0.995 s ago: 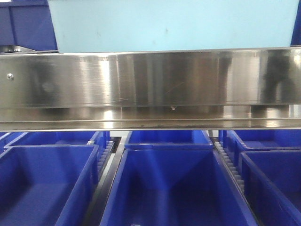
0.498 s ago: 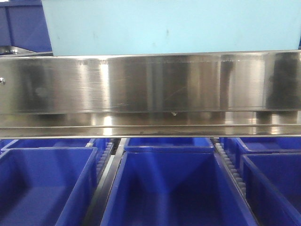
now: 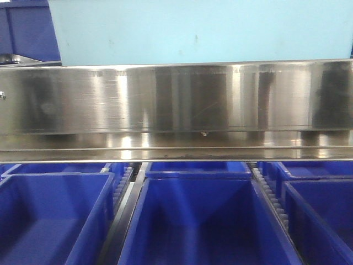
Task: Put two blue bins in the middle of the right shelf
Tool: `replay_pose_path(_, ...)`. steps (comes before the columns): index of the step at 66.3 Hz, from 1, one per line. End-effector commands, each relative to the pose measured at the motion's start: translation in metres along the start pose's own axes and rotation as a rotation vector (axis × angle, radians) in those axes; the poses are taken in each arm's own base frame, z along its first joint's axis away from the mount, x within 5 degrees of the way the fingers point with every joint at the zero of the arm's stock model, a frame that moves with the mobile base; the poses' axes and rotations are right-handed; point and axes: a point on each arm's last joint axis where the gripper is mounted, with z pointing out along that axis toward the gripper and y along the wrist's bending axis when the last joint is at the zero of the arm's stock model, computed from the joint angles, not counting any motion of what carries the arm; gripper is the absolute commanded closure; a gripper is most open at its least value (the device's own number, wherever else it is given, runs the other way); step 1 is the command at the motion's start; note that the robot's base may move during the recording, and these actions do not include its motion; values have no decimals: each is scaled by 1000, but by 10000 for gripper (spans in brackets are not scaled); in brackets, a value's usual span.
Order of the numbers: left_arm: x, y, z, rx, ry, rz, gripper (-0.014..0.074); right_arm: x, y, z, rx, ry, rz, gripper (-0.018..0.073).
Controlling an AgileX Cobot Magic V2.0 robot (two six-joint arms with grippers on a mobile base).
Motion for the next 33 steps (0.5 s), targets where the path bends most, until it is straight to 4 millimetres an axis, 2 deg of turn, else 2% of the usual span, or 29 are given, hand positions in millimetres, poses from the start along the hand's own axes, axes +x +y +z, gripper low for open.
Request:
replay_pose_path(1, -8, 2, -3, -3, -61, 23, 707, -13, 5, -13, -50, -98, 11, 726)
replay_pose_path(28, -8, 2, -3, -2, -64, 23, 707, -13, 5, -13, -50, -98, 11, 726)
replay_pose_path(33, -10, 3, -8, 1, -70, 16, 707, -13, 5, -13, -51, -102, 11, 726)
